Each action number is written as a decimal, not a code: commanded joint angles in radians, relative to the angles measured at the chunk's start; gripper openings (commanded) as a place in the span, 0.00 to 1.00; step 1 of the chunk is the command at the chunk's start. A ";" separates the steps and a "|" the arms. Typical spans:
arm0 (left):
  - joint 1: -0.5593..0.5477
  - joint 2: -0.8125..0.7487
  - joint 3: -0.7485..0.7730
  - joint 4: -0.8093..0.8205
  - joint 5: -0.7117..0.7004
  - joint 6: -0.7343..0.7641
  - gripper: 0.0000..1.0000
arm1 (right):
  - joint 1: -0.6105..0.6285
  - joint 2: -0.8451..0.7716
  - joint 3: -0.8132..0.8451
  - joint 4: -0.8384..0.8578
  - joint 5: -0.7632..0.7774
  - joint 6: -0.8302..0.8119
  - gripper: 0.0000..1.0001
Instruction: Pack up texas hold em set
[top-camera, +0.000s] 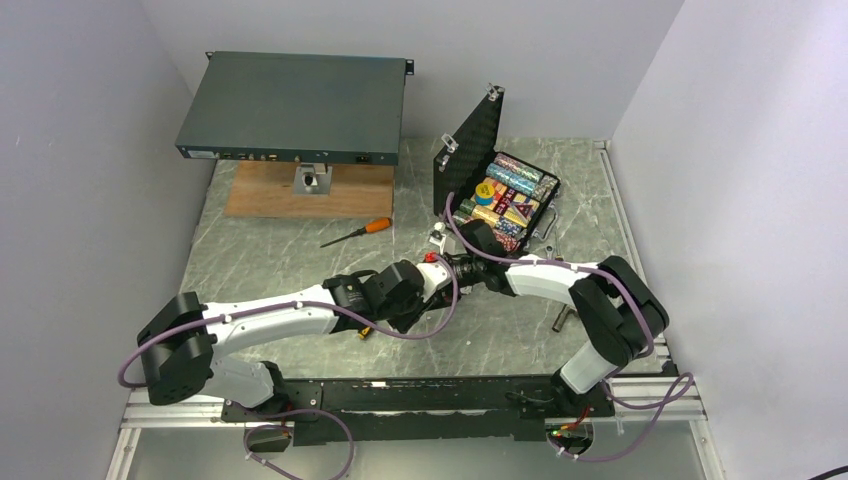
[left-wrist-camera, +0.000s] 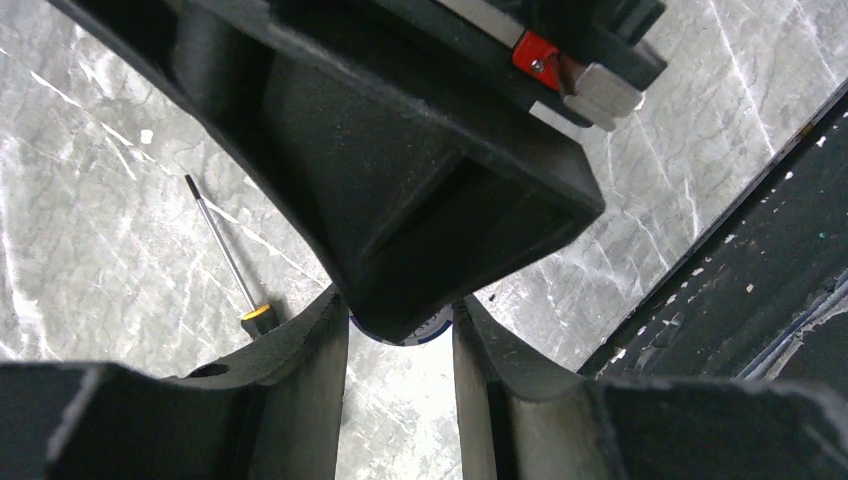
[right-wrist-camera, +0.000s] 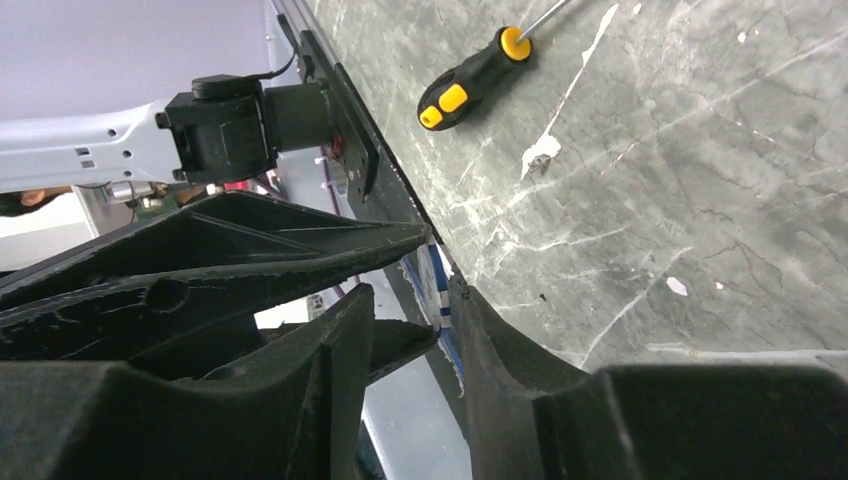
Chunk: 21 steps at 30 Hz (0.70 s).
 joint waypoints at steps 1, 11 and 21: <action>-0.007 -0.001 0.037 0.040 0.021 0.015 0.00 | 0.003 0.018 -0.028 0.115 -0.037 0.036 0.38; -0.013 -0.011 0.041 0.032 0.013 0.009 0.00 | 0.022 0.050 -0.082 0.274 -0.074 0.139 0.25; -0.020 0.008 0.048 0.025 0.002 -0.001 0.00 | 0.033 0.079 -0.160 0.506 -0.105 0.284 0.14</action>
